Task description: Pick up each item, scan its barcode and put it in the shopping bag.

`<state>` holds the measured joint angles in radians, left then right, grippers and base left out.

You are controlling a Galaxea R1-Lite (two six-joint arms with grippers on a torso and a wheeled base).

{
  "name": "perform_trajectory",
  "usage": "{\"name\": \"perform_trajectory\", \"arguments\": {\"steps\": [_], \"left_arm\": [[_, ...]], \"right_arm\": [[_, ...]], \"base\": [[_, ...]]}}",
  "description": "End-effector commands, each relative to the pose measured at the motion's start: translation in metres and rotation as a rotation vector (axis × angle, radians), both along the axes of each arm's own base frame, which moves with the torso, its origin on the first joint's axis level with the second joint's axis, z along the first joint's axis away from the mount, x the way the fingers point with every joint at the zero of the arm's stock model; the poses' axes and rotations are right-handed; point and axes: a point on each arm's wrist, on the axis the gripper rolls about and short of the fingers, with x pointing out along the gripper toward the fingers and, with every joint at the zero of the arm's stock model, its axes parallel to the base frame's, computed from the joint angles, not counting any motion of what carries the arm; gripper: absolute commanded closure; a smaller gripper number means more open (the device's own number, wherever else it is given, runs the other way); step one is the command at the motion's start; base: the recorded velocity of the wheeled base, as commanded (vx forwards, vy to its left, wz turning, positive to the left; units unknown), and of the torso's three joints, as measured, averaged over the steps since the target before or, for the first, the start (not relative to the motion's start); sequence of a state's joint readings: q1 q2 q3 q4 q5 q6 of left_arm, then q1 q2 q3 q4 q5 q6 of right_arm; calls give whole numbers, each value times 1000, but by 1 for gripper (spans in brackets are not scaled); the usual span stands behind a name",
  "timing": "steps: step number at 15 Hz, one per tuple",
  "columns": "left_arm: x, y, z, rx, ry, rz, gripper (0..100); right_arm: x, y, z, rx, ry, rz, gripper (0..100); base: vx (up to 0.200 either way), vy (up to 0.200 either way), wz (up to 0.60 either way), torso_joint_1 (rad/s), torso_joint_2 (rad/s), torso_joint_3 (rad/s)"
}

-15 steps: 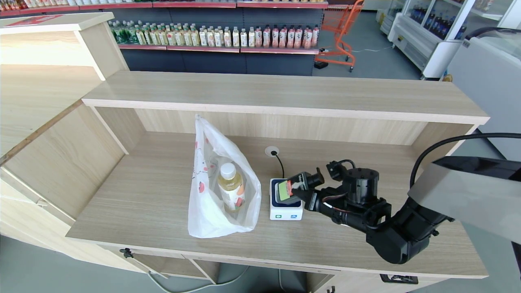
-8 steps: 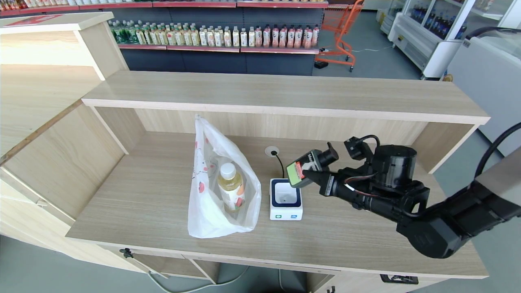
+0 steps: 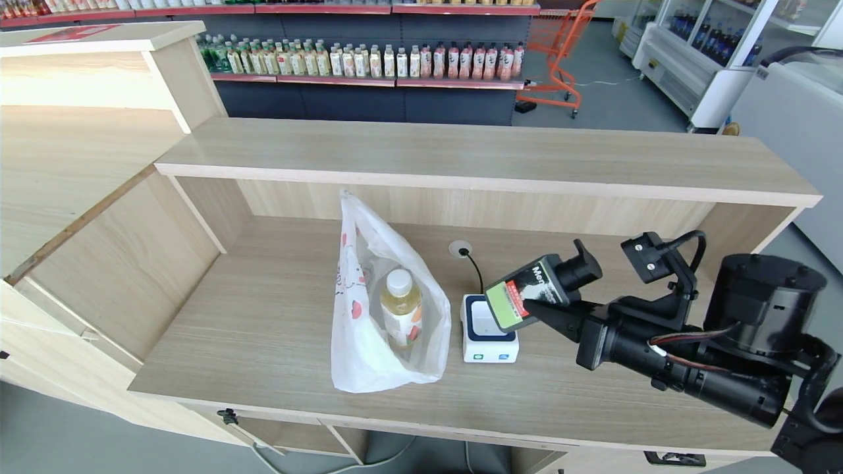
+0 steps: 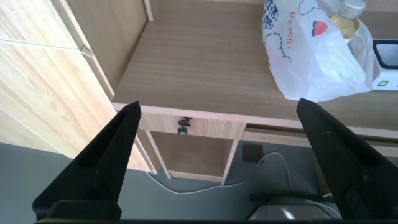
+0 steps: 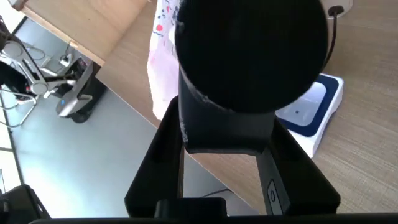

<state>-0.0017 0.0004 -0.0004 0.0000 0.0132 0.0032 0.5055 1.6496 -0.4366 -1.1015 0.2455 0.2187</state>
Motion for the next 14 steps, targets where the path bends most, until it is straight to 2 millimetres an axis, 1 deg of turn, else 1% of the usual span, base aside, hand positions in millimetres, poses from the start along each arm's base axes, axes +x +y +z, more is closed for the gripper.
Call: {"name": "perform_trajectory", "arguments": {"steps": [1,5,8,9,14], "left_arm": [[0,0,0,0,0,1,0],[0,0,0,1,0,1,0],[0,0,0,1,0,1,0],[0,0,0,1,0,1,0],[0,0,0,1,0,1,0]], "right_arm": [[-6,-3,6,11,-19,1,100],[-2,-3,-1,-13,1,-6,100],[11,-5,-16,-86,11,-29,100],[19,-4,-25,-127,12,-33,100],[39,7,-49,-165,65,-12,100]], "base": [[0,200,0,-12,-2,7],[0,200,0,2,5,1],[0,0,0,0,0,0],[0,0,0,0,0,0],[0,0,0,0,0,0]]}}
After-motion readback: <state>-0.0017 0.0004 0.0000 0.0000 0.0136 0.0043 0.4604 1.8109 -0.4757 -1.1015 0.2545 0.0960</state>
